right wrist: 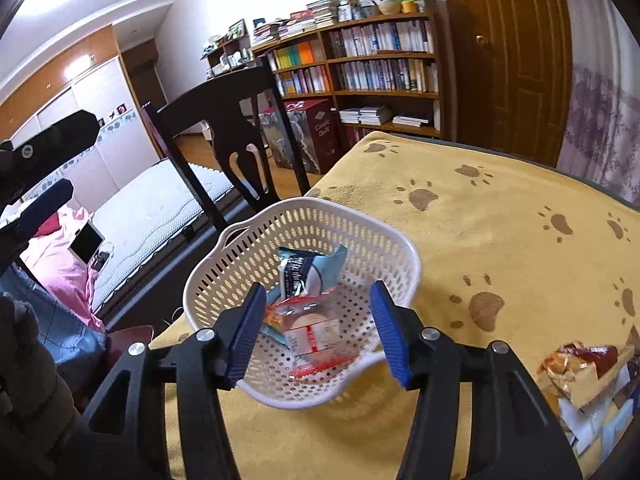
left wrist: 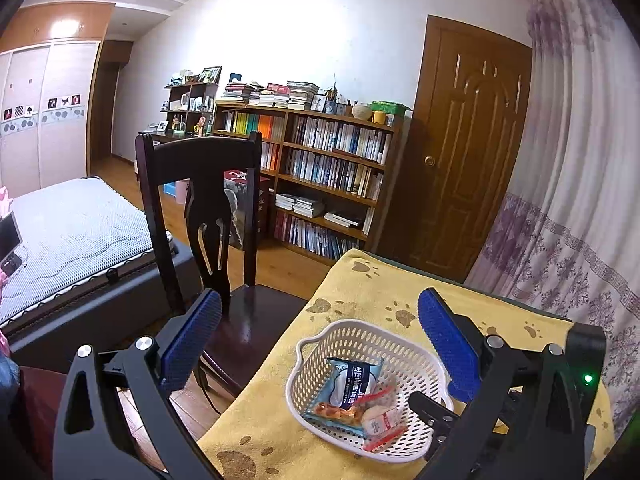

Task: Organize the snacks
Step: 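Lower the bread bag into the white basket and open the right tool, then move the right tool to the blue soda cracker box and grasp it, then grasp the brown-and-red wafer bag with the left tool while the right tool holds the cracker box, then carry the wafer bag into the white basket and open the left tool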

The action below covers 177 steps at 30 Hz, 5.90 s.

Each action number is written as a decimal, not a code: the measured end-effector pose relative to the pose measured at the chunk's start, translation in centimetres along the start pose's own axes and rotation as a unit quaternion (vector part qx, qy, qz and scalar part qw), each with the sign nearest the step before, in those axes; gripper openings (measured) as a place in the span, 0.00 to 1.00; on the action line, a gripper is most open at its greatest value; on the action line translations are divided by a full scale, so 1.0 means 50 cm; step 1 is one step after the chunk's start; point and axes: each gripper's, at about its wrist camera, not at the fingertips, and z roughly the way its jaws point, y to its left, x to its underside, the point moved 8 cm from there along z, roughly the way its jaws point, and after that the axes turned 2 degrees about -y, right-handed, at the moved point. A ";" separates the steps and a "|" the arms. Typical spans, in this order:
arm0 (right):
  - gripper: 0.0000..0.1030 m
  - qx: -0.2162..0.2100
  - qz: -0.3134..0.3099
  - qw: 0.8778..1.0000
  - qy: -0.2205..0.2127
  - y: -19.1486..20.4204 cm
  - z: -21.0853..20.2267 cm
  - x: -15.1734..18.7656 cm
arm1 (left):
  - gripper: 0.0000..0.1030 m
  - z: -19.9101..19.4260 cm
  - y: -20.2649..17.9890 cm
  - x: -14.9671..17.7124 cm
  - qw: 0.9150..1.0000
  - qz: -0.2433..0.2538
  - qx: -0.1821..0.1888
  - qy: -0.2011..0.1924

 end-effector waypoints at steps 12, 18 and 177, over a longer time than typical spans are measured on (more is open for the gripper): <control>0.53 0.032 0.018 0.999 -0.029 -0.044 -0.062 0.042 | 0.97 -0.013 -0.021 -0.003 1.000 0.012 0.016 -0.005; 0.53 0.057 0.048 0.996 -0.049 -0.109 -0.114 0.054 | 0.97 -0.013 -0.023 -0.003 1.000 0.012 0.018 -0.004; 0.58 0.311 0.191 0.931 0.017 -0.660 -0.335 0.376 | 0.59 0.137 -0.288 0.135 0.986 0.098 0.106 0.087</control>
